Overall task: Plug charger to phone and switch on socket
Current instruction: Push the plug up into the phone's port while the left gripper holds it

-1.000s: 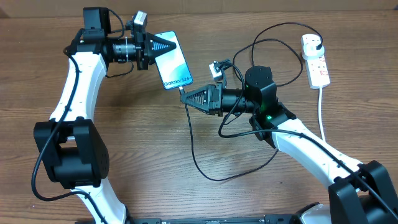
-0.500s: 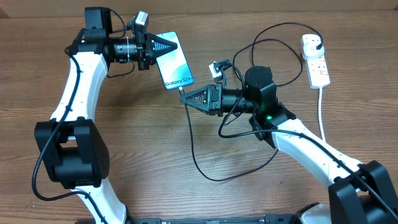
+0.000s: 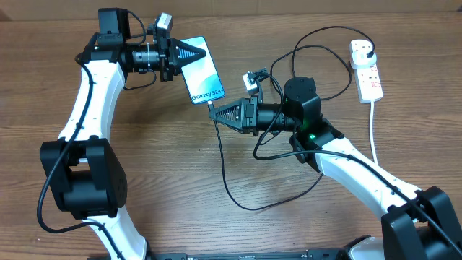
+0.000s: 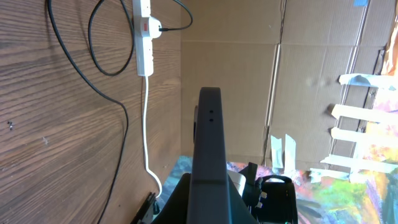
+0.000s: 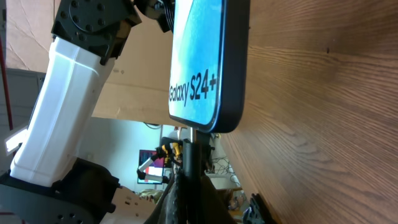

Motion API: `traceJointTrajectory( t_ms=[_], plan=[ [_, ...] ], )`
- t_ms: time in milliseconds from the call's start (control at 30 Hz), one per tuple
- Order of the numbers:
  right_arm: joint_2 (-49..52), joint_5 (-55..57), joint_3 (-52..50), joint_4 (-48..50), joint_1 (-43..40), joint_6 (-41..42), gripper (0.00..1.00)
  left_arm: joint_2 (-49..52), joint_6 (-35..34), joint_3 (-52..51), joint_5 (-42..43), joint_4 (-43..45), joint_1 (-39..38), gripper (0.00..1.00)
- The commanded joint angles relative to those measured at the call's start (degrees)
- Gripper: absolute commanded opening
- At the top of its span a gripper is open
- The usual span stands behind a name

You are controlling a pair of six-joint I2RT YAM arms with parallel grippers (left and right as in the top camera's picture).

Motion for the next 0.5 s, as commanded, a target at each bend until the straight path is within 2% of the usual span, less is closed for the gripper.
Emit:
traceJointTrajectory(
  t_ms=[0, 467],
  plan=[
    [0.2, 2.4, -0.2, 0.5, 0.1, 1.3, 0.04, 0.1, 0.1, 0.7, 2.0, 0.2, -0.7, 0.04],
    [0.2, 2.5, -0.2, 0.4, -1.0, 1.9, 0.04, 0.1, 0.1, 0.7, 1.9, 0.2, -0.7, 0.04]
  ],
)
